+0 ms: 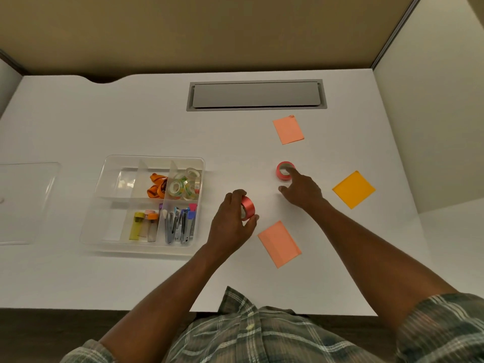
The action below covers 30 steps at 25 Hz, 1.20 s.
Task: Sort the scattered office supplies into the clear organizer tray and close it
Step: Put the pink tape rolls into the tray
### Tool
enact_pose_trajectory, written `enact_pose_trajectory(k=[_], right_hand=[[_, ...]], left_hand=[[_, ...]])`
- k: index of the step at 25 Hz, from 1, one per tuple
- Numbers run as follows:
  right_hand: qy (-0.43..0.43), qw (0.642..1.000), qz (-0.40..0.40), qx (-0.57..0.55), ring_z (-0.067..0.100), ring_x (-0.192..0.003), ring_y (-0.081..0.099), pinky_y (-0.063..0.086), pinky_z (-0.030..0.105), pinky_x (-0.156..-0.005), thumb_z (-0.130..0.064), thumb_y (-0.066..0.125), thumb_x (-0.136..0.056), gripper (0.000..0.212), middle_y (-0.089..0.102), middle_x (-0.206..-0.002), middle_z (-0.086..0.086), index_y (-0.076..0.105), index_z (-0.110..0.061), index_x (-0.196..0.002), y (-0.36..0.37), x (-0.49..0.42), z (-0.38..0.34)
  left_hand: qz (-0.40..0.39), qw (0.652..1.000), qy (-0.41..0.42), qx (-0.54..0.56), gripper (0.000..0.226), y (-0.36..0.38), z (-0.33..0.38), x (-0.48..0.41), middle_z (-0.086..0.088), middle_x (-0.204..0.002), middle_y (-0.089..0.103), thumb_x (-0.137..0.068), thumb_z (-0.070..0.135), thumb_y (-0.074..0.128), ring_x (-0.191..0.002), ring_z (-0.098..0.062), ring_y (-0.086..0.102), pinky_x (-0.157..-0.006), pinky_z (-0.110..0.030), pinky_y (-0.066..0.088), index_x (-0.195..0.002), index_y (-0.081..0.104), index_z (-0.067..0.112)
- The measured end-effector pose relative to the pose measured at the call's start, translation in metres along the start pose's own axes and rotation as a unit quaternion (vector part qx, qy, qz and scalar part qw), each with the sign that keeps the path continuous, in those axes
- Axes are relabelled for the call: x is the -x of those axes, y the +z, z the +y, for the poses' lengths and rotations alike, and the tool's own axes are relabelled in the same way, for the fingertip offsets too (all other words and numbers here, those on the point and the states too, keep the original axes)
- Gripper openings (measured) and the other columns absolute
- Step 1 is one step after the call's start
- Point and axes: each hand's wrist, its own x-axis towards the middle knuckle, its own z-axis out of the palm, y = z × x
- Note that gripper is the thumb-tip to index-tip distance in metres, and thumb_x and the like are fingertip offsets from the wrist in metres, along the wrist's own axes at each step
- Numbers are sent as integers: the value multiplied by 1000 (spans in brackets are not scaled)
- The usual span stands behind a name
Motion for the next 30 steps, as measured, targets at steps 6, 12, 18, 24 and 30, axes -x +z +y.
enact_pose_trajectory(k=[6,12,18,24,30], right_hand=[[-25,994,103,0,34,-101,62,48,38,-82,-20,53,-92,27,60,-108,13,62,-17,-118,22,10,-7],[-130,976,139,-102,18,-88,66,51,34,-76,-25,64,-88,18,68,-96,-3,64,-22,-106,42,42,-80],[-256,953,96,-132,9,-75,63,55,34,-70,-29,68,-87,18,68,-93,-8,66,-23,-104,73,65,-196],[-272,956,62,-85,20,-95,64,50,31,-78,-26,65,-89,26,70,-107,0,67,-22,-115,103,59,-307],[-268,961,6,71,27,-110,59,50,38,-90,-10,57,-88,48,61,-122,6,57,-21,-134,126,33,-365]], left_hand=[[28,999,-18,5,62,-29,-29,13,-4,-129,53,-84,41,73,-107,-18,58,-77,-20,47,-134,44,18],[84,995,-41,22,67,-78,-72,22,-5,-135,53,-85,46,70,-117,-23,56,-88,-31,54,-139,42,18],[124,987,-62,84,60,-142,-132,18,1,-117,60,-81,44,76,-102,-15,60,-78,-24,53,-127,49,17],[150,985,-74,-50,65,-197,-208,2,-17,-119,54,-86,35,73,-102,-29,58,-81,-34,50,-140,48,7],[83,977,-48,-188,74,-220,-246,-27,-17,-121,61,-77,32,81,-101,-34,63,-84,-42,50,-138,48,6]])
